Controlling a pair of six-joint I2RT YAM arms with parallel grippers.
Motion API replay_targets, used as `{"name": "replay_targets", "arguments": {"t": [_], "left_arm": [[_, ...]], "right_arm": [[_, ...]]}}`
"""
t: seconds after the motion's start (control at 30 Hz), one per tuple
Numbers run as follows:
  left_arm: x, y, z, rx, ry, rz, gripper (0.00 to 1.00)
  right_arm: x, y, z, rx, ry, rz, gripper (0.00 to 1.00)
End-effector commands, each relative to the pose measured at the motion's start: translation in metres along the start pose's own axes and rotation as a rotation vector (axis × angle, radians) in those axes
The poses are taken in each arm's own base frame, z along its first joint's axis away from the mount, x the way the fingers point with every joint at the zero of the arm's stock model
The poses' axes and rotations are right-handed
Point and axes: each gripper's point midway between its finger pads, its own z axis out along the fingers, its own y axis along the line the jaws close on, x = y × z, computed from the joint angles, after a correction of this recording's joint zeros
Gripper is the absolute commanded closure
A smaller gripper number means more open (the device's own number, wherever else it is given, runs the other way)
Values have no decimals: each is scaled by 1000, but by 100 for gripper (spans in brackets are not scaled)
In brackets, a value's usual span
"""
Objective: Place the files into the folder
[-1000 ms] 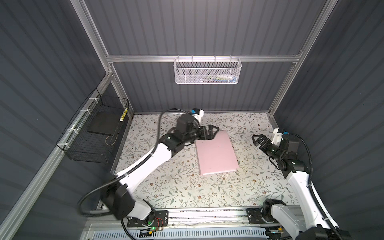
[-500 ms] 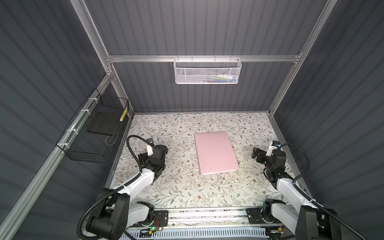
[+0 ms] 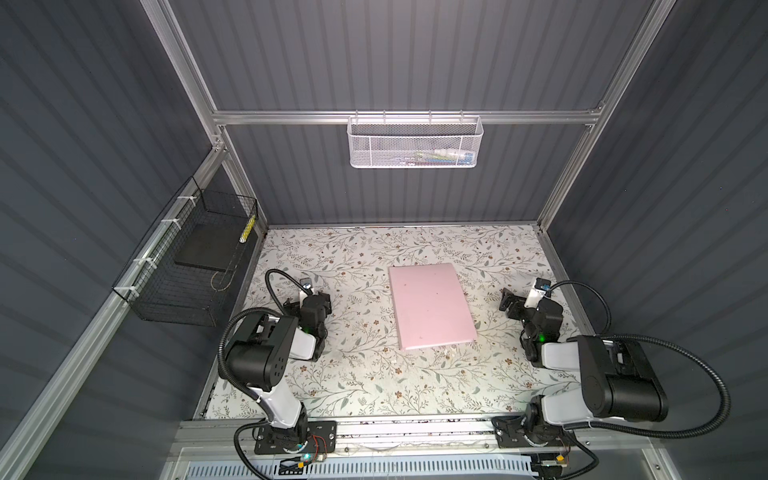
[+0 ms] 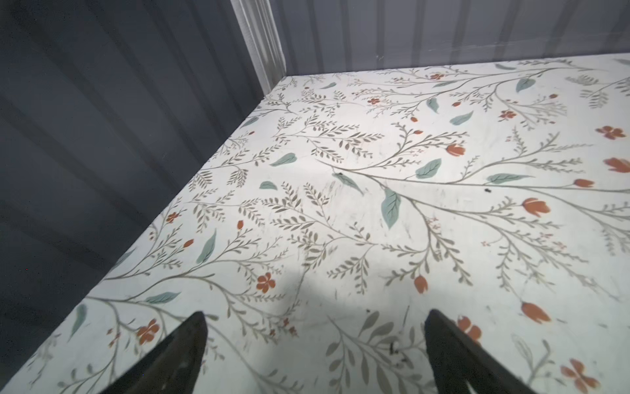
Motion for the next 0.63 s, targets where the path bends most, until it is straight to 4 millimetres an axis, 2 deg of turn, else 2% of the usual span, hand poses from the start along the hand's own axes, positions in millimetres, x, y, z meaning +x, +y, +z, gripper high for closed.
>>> {"name": "replay_targets", "arguments": {"t": [0.0,0.07,0.17,0.43,0.6], "left_arm": [[-17,-6,14,74,-32,-36,0],[-10,0,16,70,18,-64,0],[-11,0,16,69,11,-65,0],[-12,-2,16,67,-5,-53,0],[-14,-2,14,70,-12,-55,0]], "right_arm": [[-23,6,3,-22,-68,-30,1],[-22,14,4,-66,-70,-48,1],[-21,22,7,-106,-39,-75,1],[-18,23,14,-97,-9,-79,1],[-20,24,8,-99,-33,-87,1]]}}
